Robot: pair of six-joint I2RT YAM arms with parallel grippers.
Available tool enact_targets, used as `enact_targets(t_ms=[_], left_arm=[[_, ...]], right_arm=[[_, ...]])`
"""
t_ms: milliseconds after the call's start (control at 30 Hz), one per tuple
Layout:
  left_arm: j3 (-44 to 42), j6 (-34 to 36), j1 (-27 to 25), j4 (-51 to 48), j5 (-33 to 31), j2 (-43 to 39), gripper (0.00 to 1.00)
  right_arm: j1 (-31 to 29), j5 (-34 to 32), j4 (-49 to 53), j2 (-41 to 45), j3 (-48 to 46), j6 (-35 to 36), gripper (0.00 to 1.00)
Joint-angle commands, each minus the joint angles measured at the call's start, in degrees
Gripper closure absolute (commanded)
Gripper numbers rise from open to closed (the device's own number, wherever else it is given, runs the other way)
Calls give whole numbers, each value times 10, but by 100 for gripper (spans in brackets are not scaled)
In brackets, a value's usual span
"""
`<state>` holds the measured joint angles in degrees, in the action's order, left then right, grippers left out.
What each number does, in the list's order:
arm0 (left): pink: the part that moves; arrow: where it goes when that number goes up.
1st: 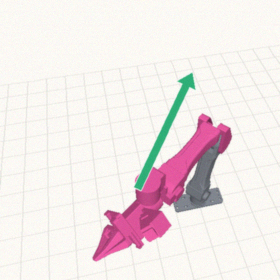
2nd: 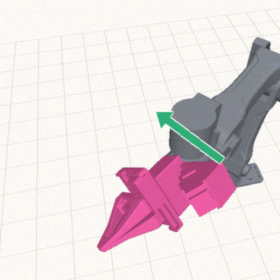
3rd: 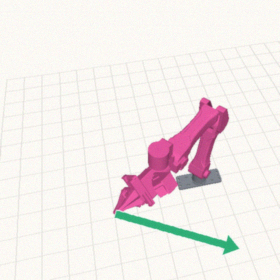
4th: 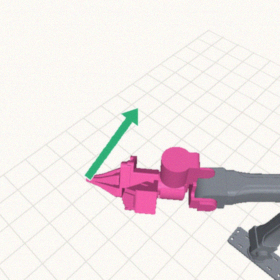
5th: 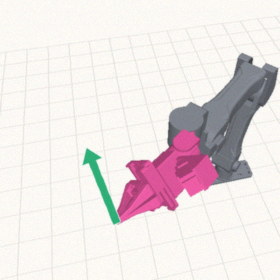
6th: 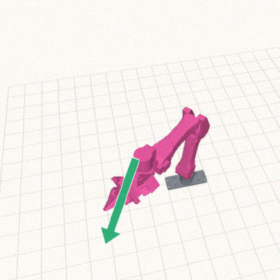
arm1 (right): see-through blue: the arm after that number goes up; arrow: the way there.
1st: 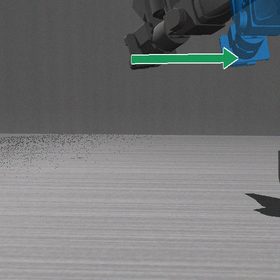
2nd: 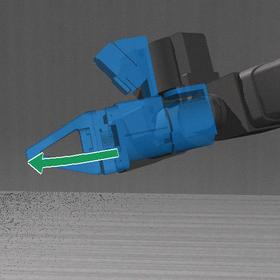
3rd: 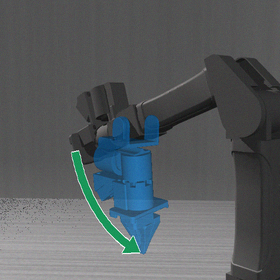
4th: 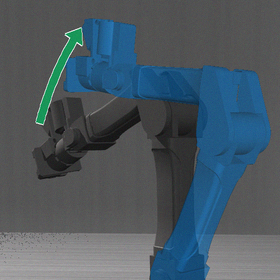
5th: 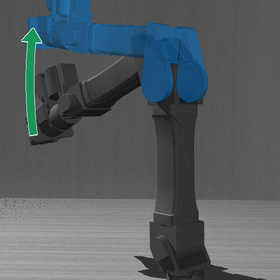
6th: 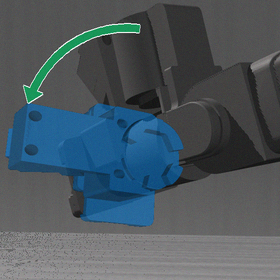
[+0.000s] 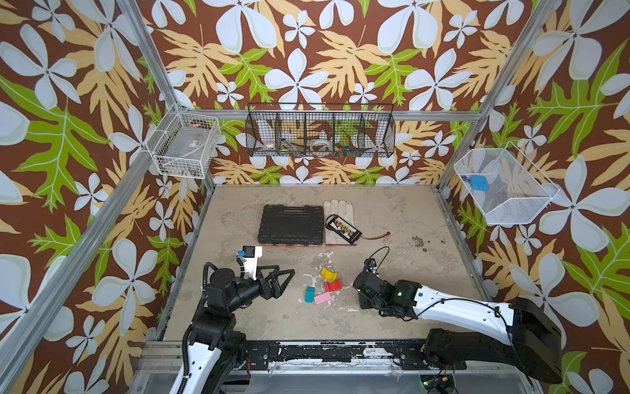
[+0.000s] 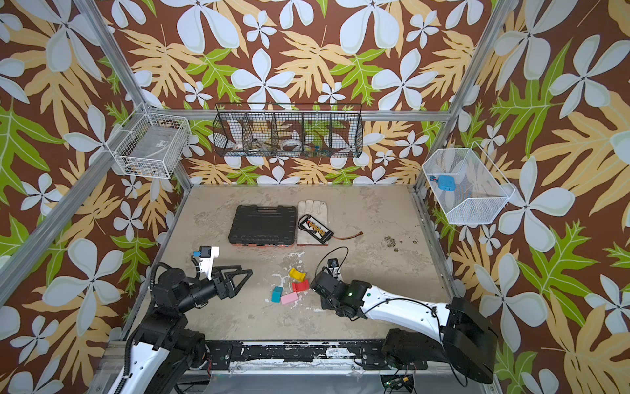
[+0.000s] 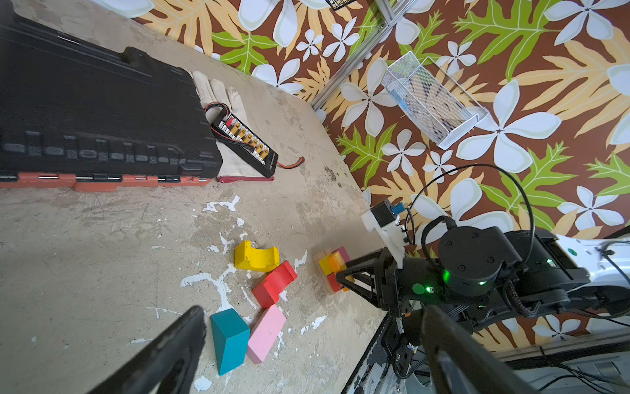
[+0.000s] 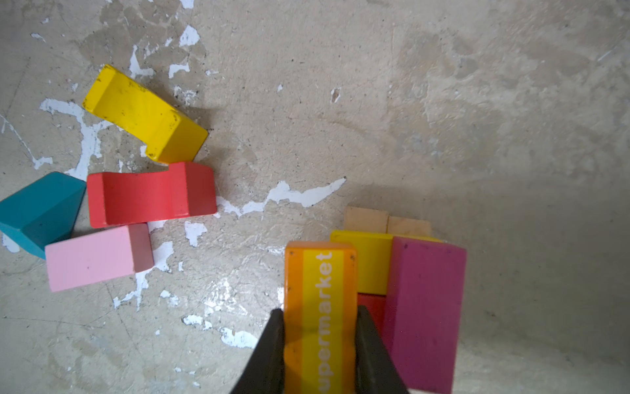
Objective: Build the wood block tower
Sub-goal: 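Lower the orange block onto the stack beside the magenta block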
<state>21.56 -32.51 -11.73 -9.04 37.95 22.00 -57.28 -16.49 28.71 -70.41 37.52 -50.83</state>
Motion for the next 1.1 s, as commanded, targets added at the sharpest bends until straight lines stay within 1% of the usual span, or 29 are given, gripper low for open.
enact_targets(t_ms=[0,233,333,600,933,1067], left_arm=[[0,3,1,18,8,-1,0],[0,3,1,18,8,-1,0],[0,3,0,17,8,-2,0],[-1,3,1,18,9,-2,0],[-1,3,0,18,8,-2,0],[-1,3,1,18,8,-2,0]], right_arm=[[-2,-8,12,-6,2,-12,76],[-2,-16,18,4,-8,-23,76],[-1,-21,19,7,-9,-23,74],[-2,-25,19,-7,-12,-23,74],[-1,-36,19,-15,-16,-26,67],[-2,-37,16,-21,-17,-26,67]])
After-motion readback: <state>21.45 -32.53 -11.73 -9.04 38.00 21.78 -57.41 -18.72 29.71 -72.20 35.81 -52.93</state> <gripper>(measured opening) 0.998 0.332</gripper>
